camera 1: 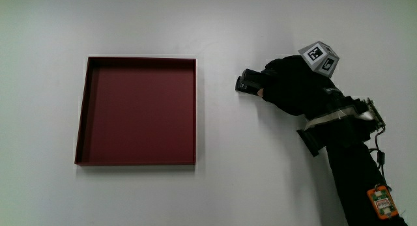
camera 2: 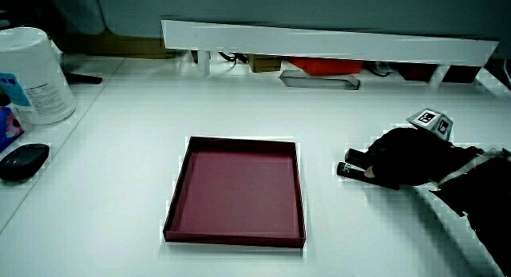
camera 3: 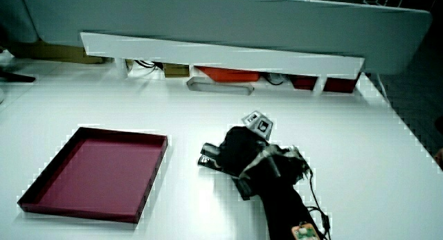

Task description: Place stapper on desk

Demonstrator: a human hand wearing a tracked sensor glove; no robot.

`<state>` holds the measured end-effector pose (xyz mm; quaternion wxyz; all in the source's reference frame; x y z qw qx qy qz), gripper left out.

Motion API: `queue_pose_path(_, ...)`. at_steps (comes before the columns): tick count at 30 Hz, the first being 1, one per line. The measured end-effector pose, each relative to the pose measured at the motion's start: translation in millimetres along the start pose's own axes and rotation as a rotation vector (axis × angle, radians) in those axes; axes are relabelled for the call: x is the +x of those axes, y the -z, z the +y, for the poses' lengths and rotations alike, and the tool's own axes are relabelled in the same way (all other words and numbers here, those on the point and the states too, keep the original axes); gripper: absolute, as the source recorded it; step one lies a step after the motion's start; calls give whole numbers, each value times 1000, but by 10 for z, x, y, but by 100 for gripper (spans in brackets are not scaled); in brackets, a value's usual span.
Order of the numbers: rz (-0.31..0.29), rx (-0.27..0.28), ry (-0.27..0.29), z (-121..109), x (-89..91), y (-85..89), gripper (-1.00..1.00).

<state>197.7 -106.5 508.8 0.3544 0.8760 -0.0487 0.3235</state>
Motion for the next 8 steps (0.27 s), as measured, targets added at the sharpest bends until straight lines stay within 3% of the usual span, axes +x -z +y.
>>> queue_pose_path(4,-10,27,-32,-101,-29,-65,-56)
queue_pose_path(5,43,-33,-26,-124,-26,-78,-63)
queue_pose_path(6,-37,42,-43,-183,-66,-110,-69)
queue_pose_path(7,-54,1,12,-268,-136,-133,-75)
queue_pose_path(8,-79,13,5,-336,-165,-137,-81)
